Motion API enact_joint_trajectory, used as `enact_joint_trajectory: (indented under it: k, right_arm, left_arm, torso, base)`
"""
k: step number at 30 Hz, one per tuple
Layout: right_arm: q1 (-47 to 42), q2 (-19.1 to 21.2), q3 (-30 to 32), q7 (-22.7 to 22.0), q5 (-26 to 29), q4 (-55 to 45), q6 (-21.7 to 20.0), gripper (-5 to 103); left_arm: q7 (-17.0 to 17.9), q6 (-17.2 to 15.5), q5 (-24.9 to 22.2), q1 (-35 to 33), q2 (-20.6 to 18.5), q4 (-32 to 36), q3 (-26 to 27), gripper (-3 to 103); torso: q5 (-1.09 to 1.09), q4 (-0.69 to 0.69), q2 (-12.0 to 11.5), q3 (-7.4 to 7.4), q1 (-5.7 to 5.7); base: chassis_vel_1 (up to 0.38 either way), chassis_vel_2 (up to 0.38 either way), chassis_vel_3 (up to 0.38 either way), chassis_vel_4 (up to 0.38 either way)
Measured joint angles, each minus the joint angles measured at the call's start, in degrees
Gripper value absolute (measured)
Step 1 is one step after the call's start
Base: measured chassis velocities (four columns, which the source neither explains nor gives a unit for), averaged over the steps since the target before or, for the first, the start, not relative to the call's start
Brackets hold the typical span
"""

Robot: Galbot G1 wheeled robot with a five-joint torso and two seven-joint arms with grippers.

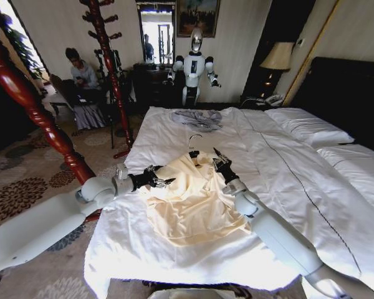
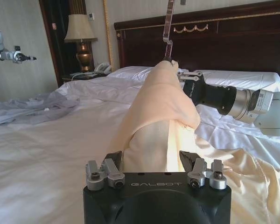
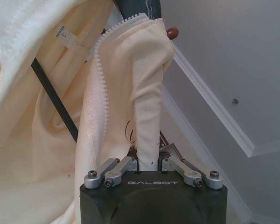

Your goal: Pick up the clothes from the bed and hang them on the clothes hanger.

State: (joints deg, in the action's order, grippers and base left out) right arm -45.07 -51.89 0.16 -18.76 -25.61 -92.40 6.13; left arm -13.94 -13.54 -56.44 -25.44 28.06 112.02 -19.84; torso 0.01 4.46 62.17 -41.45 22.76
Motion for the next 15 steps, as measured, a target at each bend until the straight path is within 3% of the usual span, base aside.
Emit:
enact_joint_trajectory:
  k: [4,15]
  right_arm:
    - [0.1,0.0,0.1,0.3,-0.5,0.0,0.3,18]
    - [0.9,0.4,-0.6,1.0,-1.3,-0.4,1.0,18]
  left_arm:
    - [0.5,-0.2,-0.2,0.2,1.3,-1.1,0.0,56]
    - [1.8,-1.2,-2.0,1.3,3.6,-2.7,-1.0,52]
  torso:
    - [0.0,0.0,0.0,0.0,0.0]
    - [0.0,0.02,0.0,0.0,0.01]
  base:
    - [0.0,0.0,0.0,0.0]
    - [0.0,0.0,0.0,0.0]
